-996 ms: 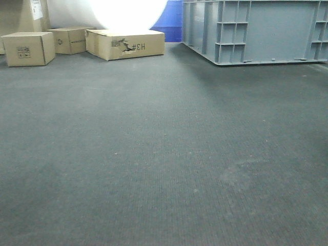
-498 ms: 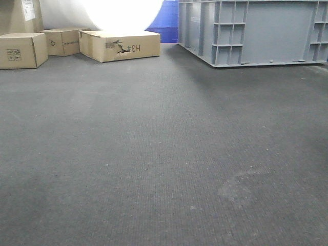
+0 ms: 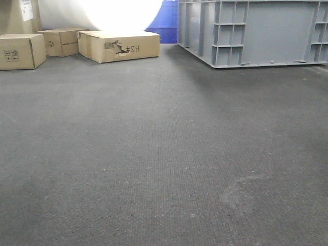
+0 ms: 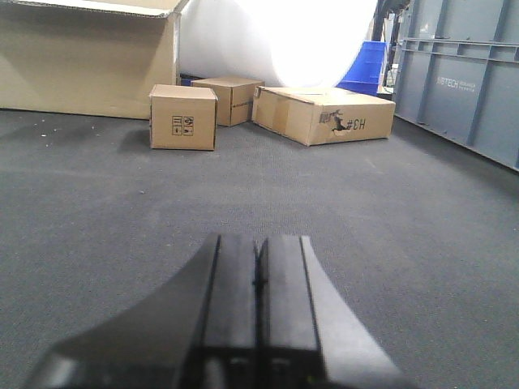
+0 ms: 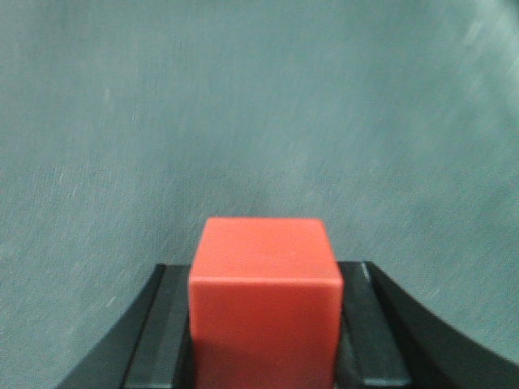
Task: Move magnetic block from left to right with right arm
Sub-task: 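Drive the base to the carpet near the cardboard boxes, then lower the held red cube onto the carpet with the right gripper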
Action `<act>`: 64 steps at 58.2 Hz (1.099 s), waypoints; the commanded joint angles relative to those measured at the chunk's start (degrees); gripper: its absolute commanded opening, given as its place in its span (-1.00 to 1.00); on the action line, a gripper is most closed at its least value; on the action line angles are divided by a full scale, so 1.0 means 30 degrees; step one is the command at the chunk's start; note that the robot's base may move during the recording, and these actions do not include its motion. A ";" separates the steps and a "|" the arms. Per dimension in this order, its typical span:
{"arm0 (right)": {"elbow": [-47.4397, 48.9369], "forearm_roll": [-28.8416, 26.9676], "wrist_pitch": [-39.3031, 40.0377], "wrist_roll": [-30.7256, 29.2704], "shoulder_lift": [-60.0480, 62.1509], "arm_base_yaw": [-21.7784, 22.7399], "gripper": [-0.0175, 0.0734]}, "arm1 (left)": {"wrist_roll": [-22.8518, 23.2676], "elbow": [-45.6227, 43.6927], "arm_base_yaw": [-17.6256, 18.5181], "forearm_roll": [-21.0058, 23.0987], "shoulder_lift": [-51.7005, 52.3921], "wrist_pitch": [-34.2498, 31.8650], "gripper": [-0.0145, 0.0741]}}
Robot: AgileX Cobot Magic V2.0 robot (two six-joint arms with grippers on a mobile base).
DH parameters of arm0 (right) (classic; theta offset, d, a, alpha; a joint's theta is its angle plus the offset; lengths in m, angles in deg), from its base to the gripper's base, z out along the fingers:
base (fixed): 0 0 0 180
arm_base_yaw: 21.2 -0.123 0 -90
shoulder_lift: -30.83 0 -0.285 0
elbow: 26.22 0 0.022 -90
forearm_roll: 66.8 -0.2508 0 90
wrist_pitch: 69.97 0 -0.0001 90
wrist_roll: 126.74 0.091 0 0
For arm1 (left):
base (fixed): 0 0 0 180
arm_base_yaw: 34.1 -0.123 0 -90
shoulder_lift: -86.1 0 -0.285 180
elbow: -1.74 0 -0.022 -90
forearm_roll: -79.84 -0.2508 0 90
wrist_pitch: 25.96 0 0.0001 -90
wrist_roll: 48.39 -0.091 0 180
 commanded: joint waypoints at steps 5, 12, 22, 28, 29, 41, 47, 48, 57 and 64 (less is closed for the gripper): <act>0.1819 -0.2165 0.0794 -0.0090 -0.2356 -0.0040 -0.06 | 0.0039 0.0147 0.0109 0.0089 0.0162 -0.1651 -0.96; 0.2873 -0.3073 0.0120 -0.0279 -0.4060 -0.0040 -0.06 | 0.0039 0.0147 0.0109 0.0089 0.0162 -0.1651 -0.96; 0.4057 -0.4117 -0.0426 -0.0279 -0.6293 -0.0040 -0.06 | 0.0039 0.0147 0.0109 0.0089 0.0162 -0.1651 -0.96; 0.4336 -0.4091 -0.0485 -0.0279 -0.7352 -0.0656 -0.06 | 0.0039 0.0147 0.0109 0.0089 0.0162 -0.1651 -0.96; 0.4381 -0.4087 -0.0511 -0.0279 -0.7485 -0.0816 -0.06 | 0.0039 0.0147 0.0109 0.0089 0.0162 -0.1651 -0.96; 0.5640 -0.4014 -0.0638 0.0712 -0.9605 -0.4468 -0.06 | 0.0039 0.0147 0.0109 0.0089 0.0162 -0.1651 -0.96; 0.6571 -0.4014 -0.1106 0.2387 -1.1126 -0.6210 -0.06 | 0.0039 0.0147 0.0109 0.0089 0.0162 -0.1651 -0.96; 0.6811 -0.3993 -0.1274 0.2816 -1.1484 -0.6543 -0.06 | 0.0039 0.0147 0.0109 0.0089 0.0162 -0.1651 -0.96; 0.8633 -0.2683 -0.2696 0.5126 -1.4031 -0.8894 -0.06 | 0.0039 0.0147 0.0109 0.0089 0.0162 -0.1651 -0.96; 1.0200 -0.1485 -0.2960 0.7043 -1.5740 -1.0423 -0.06 | 0.0039 0.0147 0.0109 0.0089 0.0162 -0.1651 -0.96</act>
